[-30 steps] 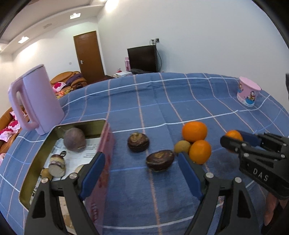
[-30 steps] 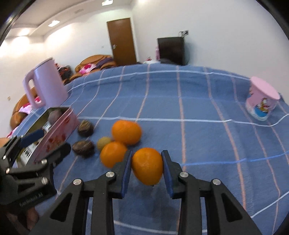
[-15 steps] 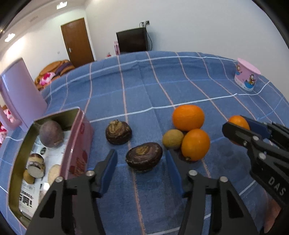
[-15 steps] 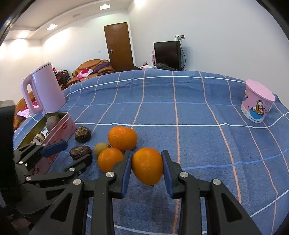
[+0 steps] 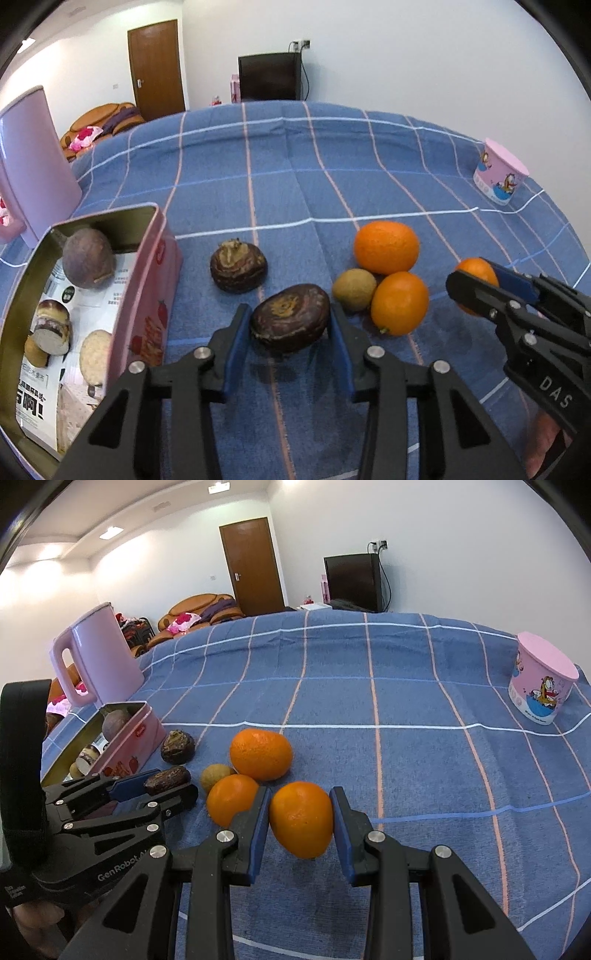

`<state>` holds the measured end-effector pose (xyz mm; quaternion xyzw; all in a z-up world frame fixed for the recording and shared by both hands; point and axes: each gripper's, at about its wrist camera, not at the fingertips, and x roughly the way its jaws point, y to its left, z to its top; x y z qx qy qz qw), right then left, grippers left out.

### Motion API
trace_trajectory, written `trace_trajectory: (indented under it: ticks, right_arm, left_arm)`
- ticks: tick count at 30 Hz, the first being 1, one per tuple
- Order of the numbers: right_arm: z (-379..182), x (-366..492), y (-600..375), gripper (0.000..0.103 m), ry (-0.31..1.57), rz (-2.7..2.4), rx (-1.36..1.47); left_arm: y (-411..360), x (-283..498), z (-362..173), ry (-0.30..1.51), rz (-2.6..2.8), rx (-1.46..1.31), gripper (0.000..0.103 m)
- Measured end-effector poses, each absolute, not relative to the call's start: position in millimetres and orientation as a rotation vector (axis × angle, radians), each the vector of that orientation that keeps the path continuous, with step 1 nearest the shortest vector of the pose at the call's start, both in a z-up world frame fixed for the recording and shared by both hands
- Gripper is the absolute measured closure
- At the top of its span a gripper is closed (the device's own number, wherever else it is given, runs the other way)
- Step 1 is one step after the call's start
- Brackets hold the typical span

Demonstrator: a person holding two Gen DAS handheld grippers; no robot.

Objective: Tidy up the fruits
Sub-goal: 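Grasp the dark brown round fruit with the left tool, then lift the brown fruit with the left tool while the right tool carries the orange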

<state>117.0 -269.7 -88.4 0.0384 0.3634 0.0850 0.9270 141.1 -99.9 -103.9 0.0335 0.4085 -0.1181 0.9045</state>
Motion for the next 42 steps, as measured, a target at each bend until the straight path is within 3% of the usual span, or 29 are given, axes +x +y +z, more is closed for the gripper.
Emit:
trace_trajectory:
  ticks: [42]
  right_arm:
    - [-70.4,92.6,-265.2,0.069,0.579,0.191,0.048]
  left_arm:
    - [-91.7,105.6,-73.0,0.584,-0.162,0.087,0.06]
